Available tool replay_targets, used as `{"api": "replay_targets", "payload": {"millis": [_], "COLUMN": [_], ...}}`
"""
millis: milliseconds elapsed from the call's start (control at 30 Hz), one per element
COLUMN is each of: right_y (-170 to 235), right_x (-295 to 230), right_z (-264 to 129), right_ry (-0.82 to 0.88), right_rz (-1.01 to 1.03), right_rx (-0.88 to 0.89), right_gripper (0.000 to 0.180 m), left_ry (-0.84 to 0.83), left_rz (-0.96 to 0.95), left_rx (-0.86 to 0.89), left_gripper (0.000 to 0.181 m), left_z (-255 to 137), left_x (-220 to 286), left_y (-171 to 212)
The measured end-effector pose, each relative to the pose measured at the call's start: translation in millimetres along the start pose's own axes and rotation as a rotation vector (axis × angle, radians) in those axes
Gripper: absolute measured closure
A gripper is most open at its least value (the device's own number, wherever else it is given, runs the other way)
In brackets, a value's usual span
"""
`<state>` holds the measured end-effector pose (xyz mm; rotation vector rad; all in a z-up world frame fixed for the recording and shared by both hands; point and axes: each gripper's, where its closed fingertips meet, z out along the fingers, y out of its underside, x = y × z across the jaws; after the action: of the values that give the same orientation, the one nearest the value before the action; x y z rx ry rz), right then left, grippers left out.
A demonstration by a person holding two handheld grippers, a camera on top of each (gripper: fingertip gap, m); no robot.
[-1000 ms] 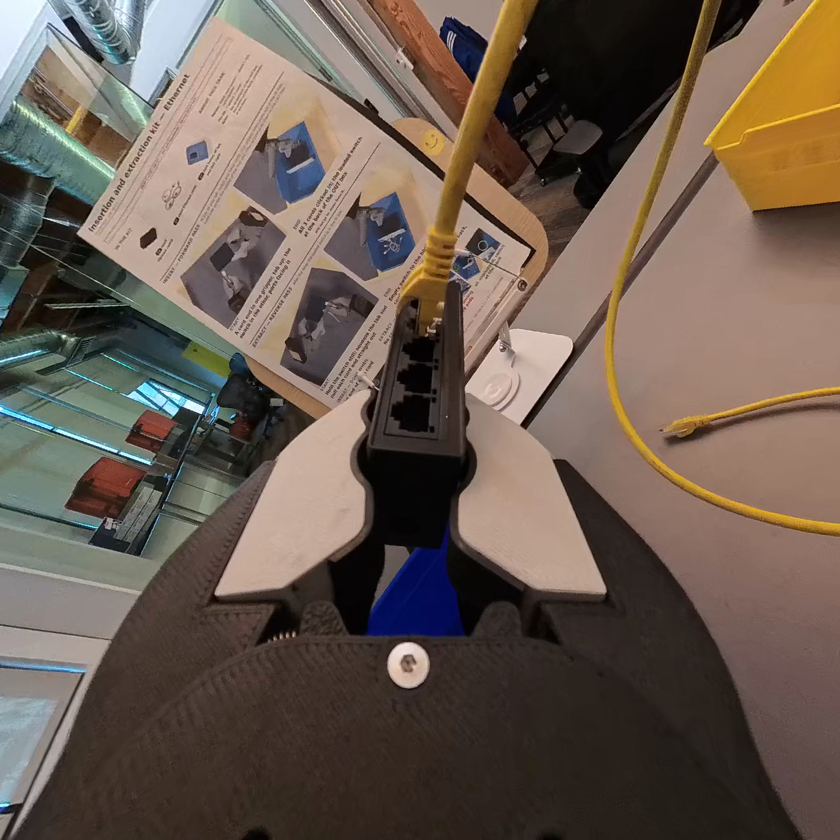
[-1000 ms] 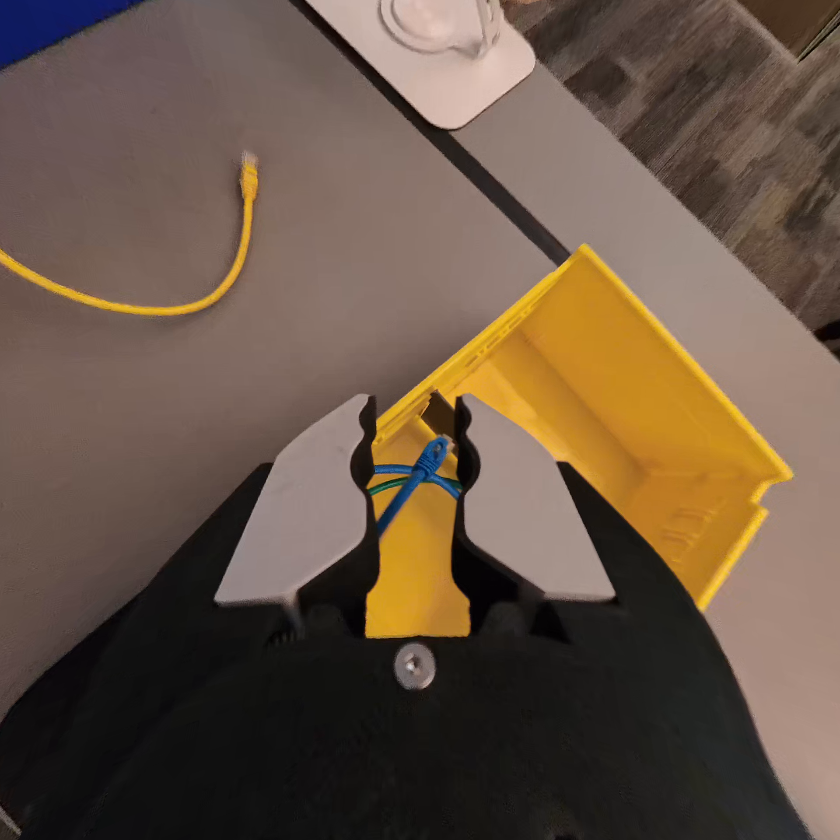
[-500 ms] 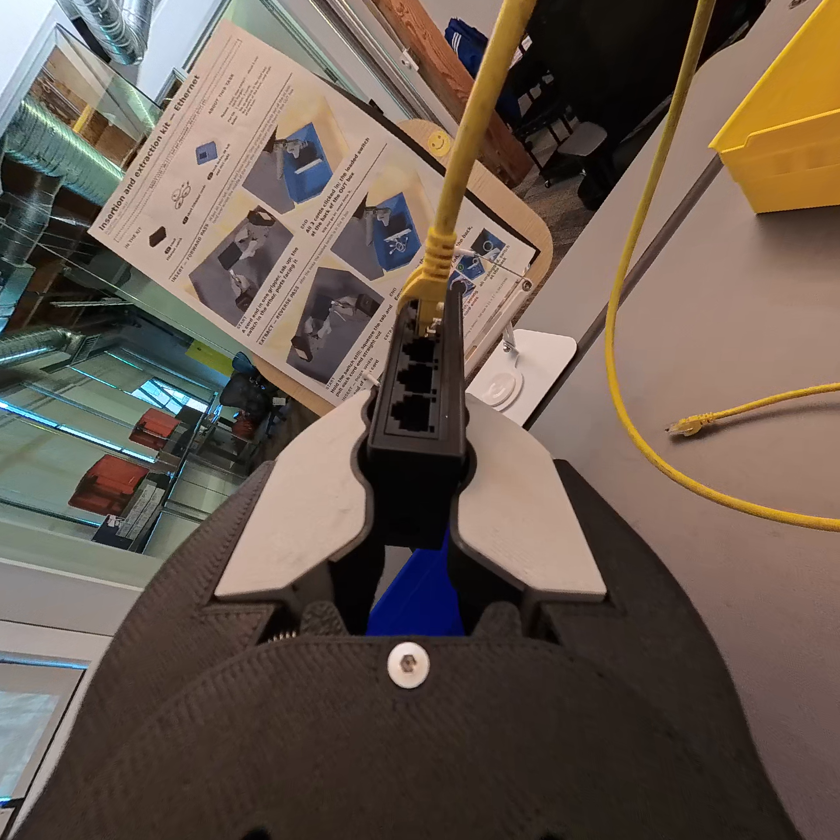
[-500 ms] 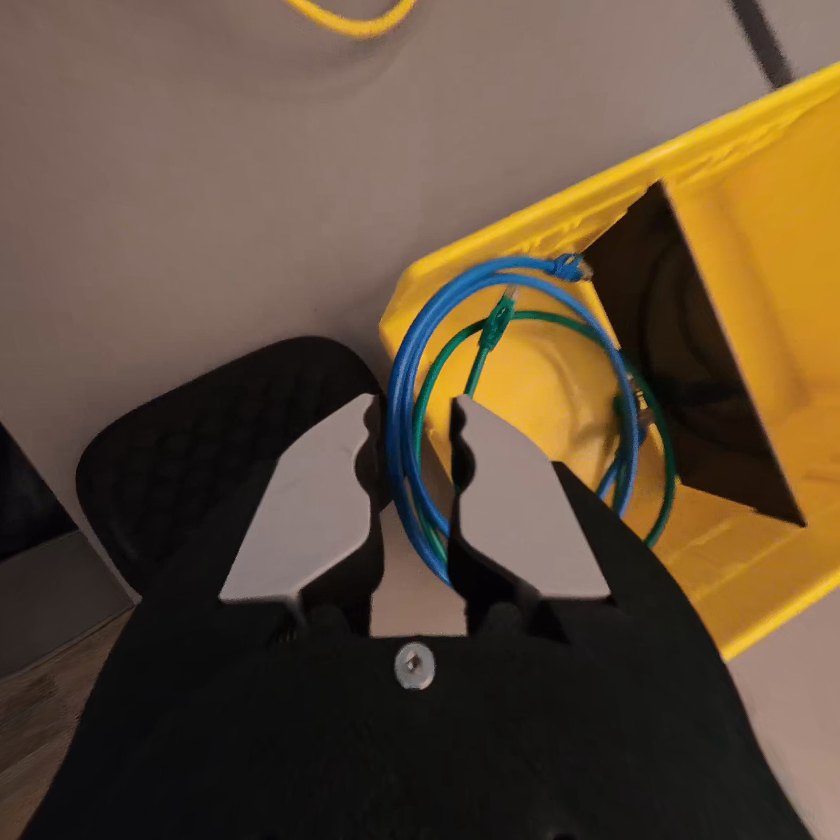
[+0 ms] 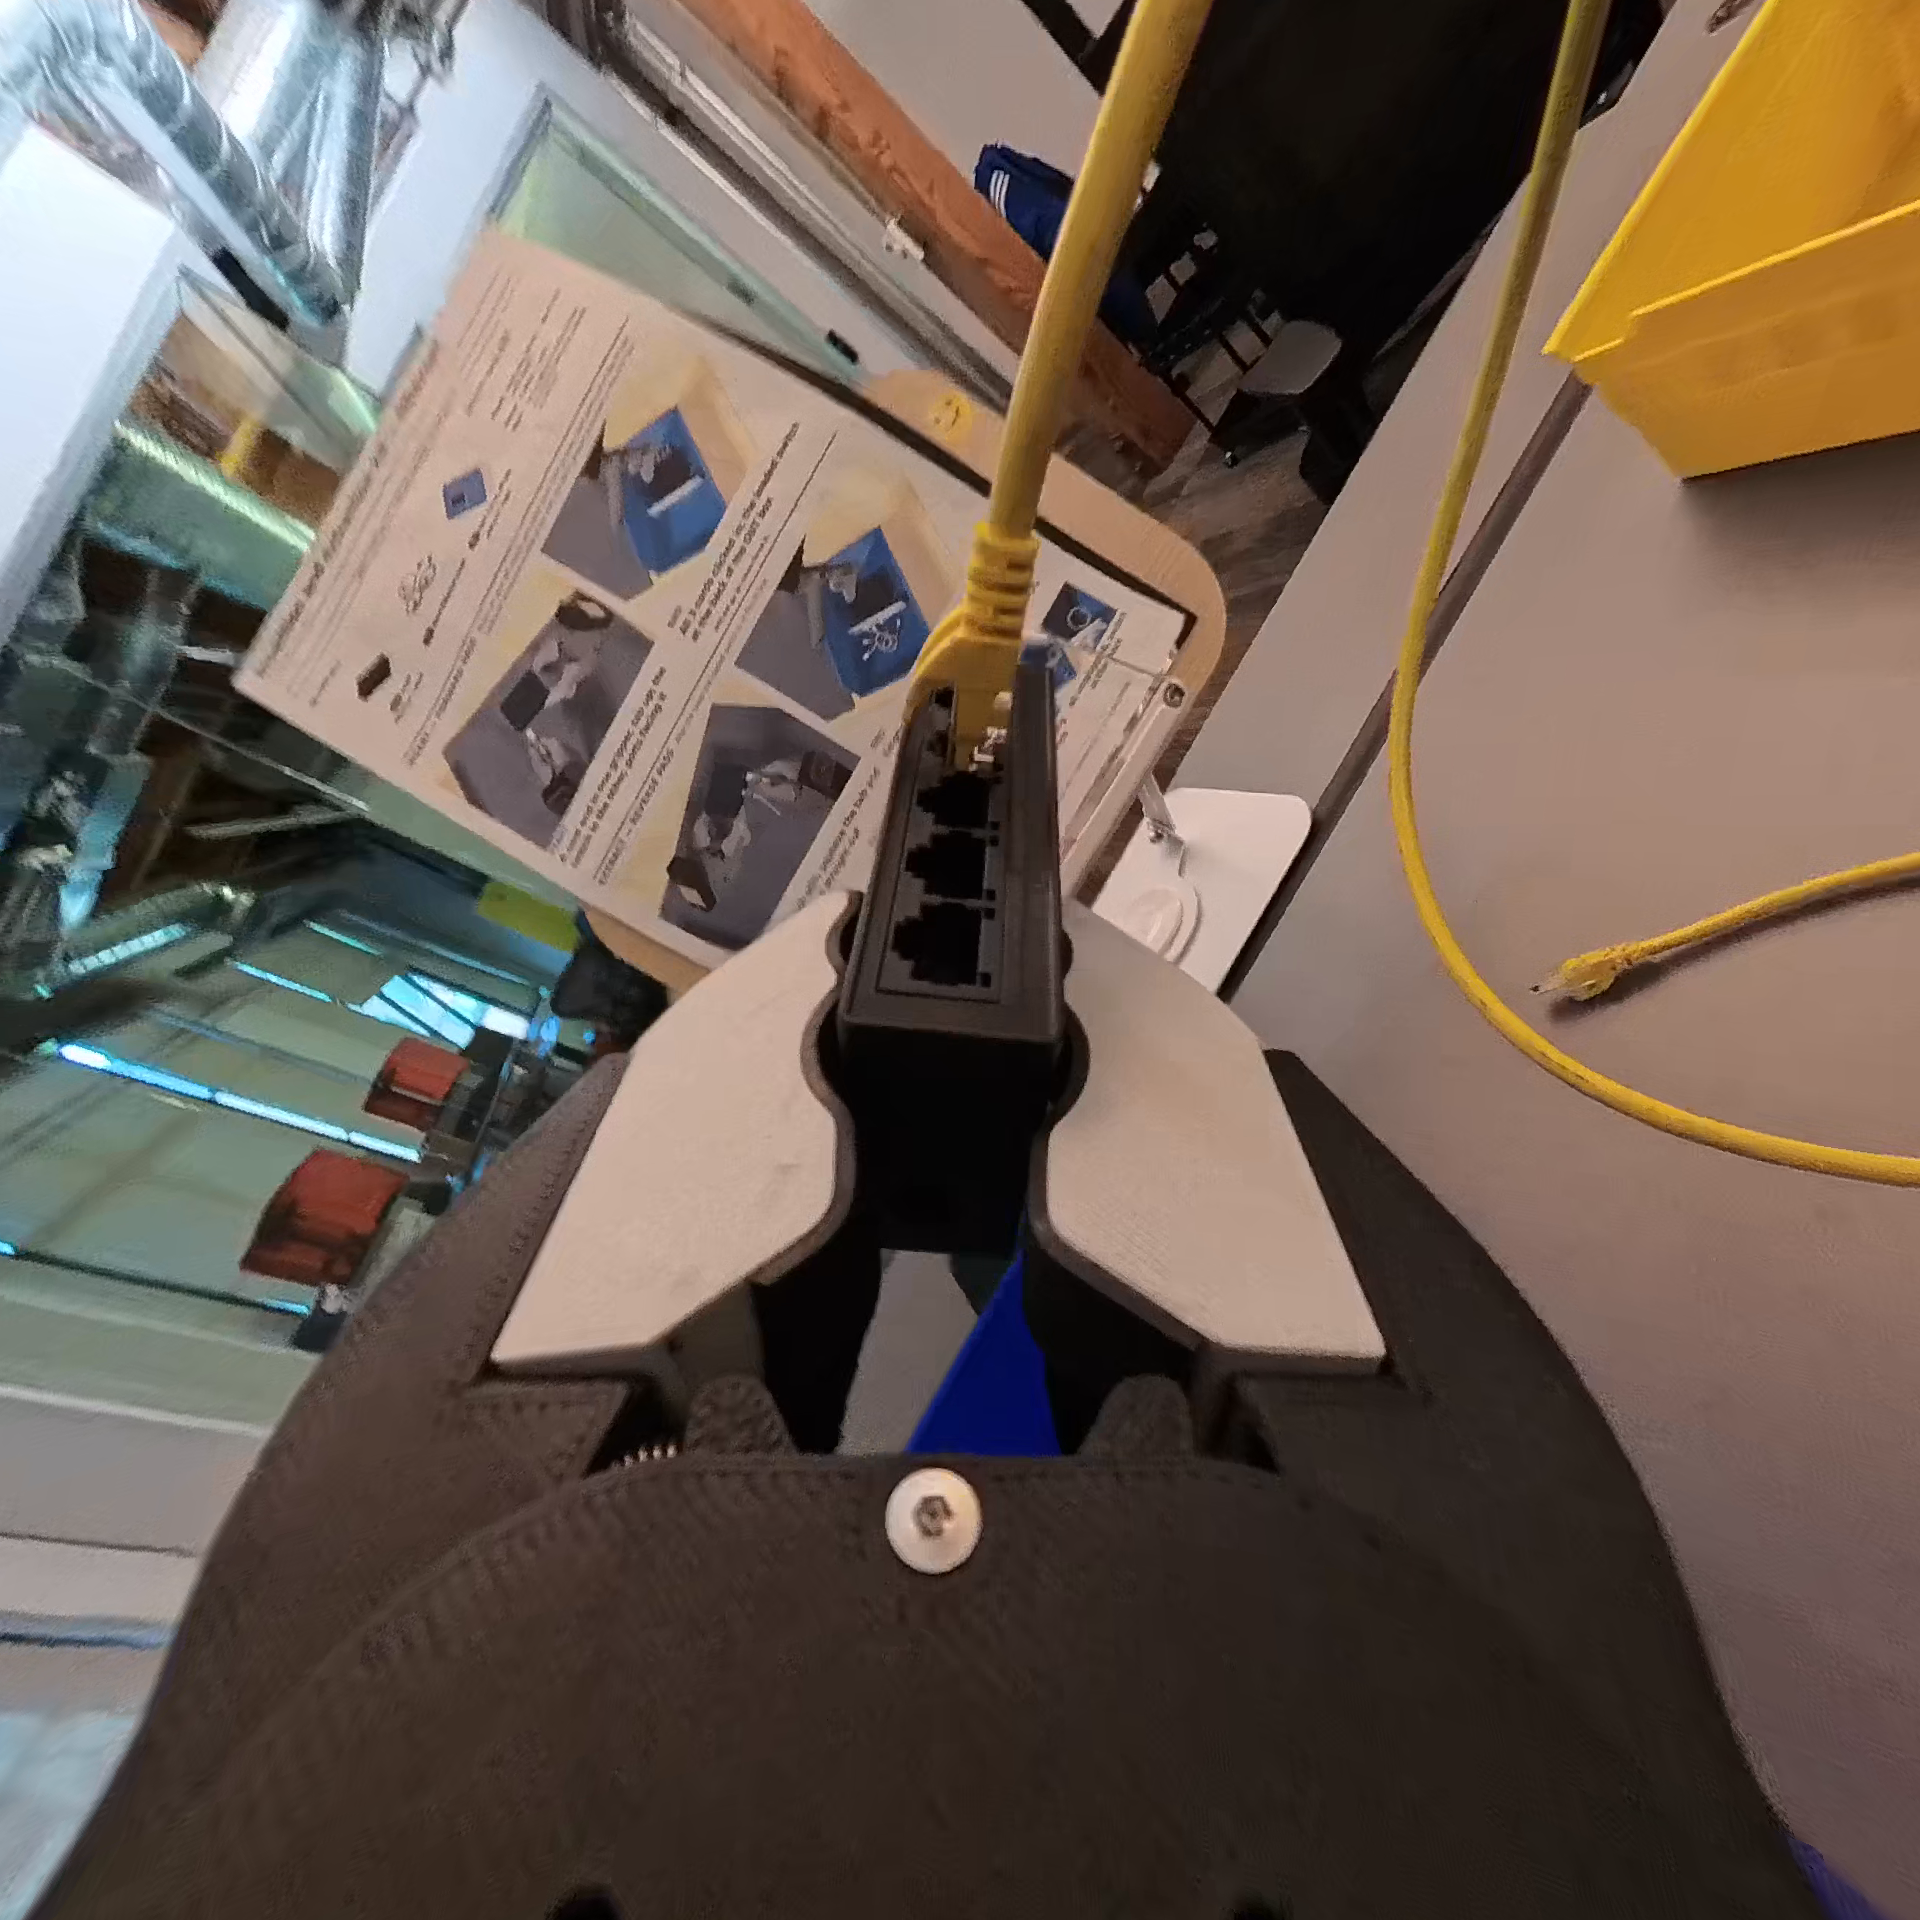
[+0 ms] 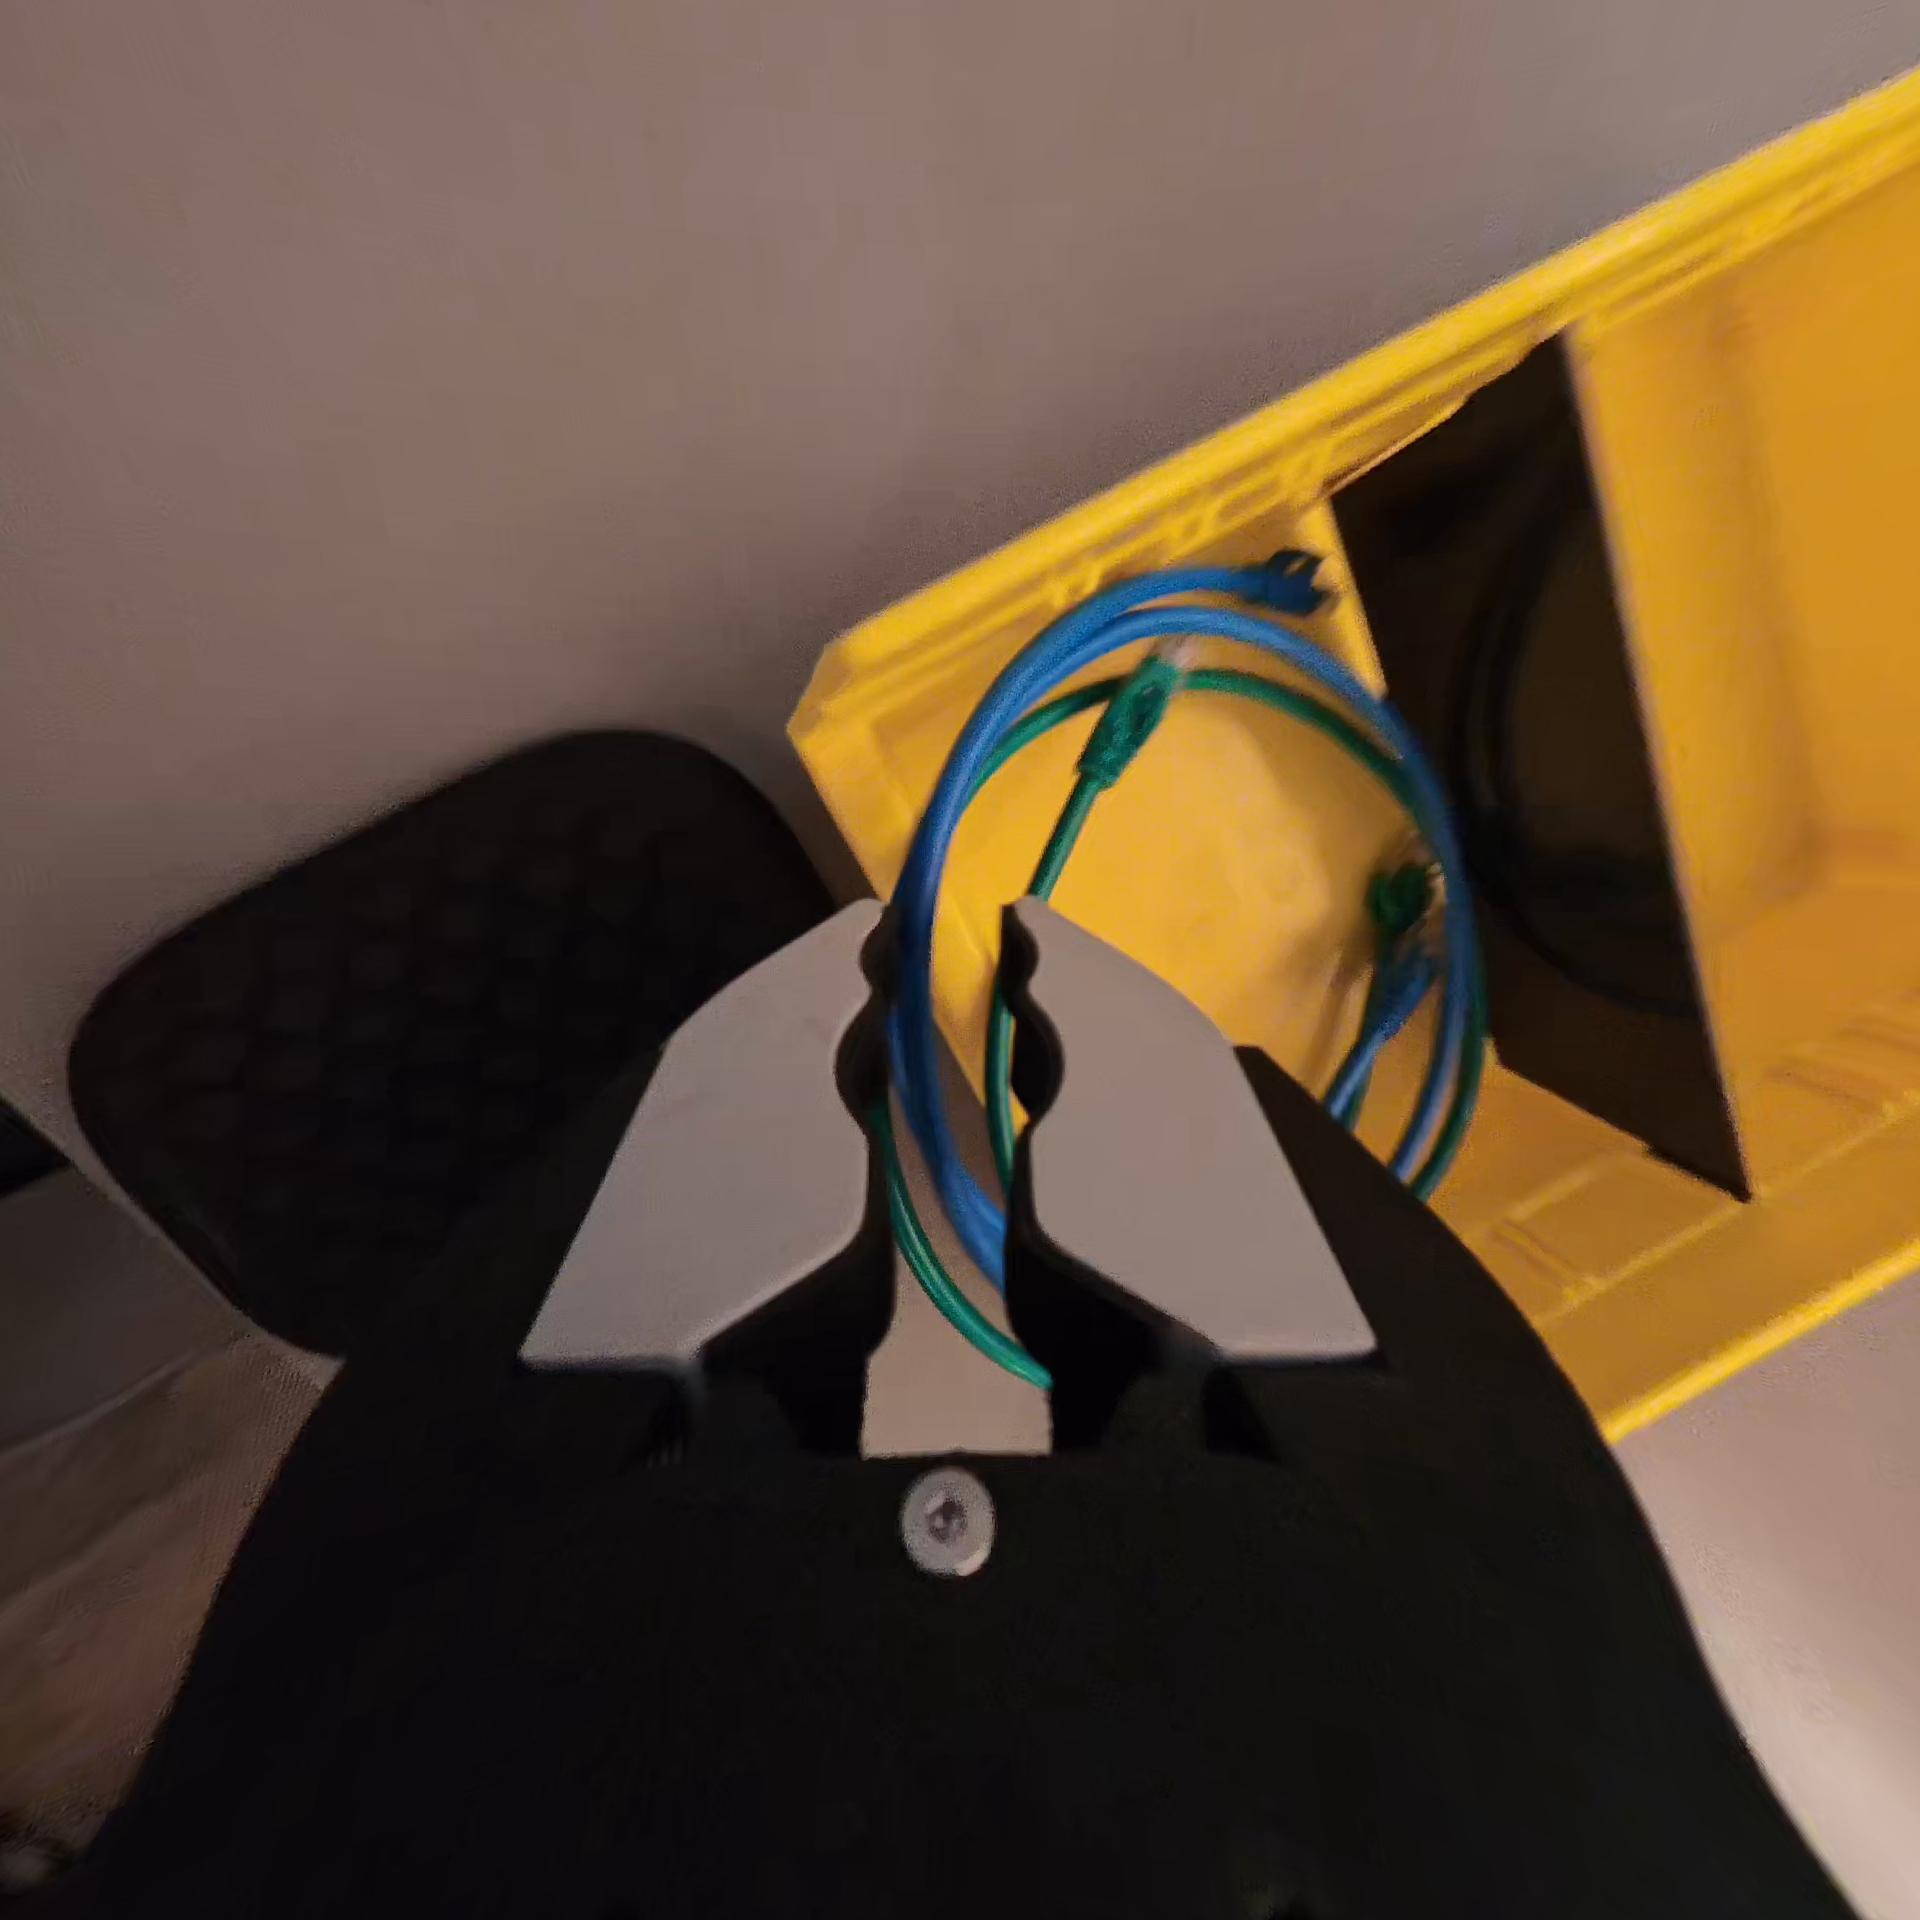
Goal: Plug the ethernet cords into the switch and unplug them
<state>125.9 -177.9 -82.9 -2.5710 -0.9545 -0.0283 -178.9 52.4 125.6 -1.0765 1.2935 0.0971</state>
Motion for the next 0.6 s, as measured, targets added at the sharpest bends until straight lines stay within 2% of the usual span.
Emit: {"api": "replay_targets", "payload": {"millis": [33,133,300,400,433,500,600], "right_y": [-7.4,-34.2,-138.1,-192.4,-208.4,-237.5,-275.5], "right_x": [2.1,12.2,-10.3,-43.2,-53.6,-68.3,-87.9], "right_z": [-8.7,-48.8,-155.8,-203.0,-209.5,-205.5,-176.6], "right_ry": [0.016,0.16,0.478,0.59,0.633,0.724,0.804], "right_rz": [0.007,-0.03,-0.223,-0.367,-0.434,-0.576,-0.838], "right_rx": [0.043,0.187,0.674,0.92,0.951,0.896,0.762], "right_gripper": [0.151,0.148,0.14,0.116,0.116,0.119,0.131], "left_ry": [-0.009,-0.028,-0.012,0.002,-0.001,-0.018,0.005], "left_rz": [0.029,0.103,0.135,0.166,0.177,0.208,0.232], "left_rx": [0.021,0.077,0.117,0.126,0.126,0.13,0.138], "left_gripper": [0.152,0.152,0.152,0.152,0.152,0.152,0.152], "left_z": [0.6,2.1,5.7,5.2,4.9,4.0,1.6], "left_x": [1.6,7.7,21.2,30.8,32.8,35.8,45.4], "left_y": [-3.2,-12.6,-23.7,-30.4,-32.5,-37.0,-43.9]}}
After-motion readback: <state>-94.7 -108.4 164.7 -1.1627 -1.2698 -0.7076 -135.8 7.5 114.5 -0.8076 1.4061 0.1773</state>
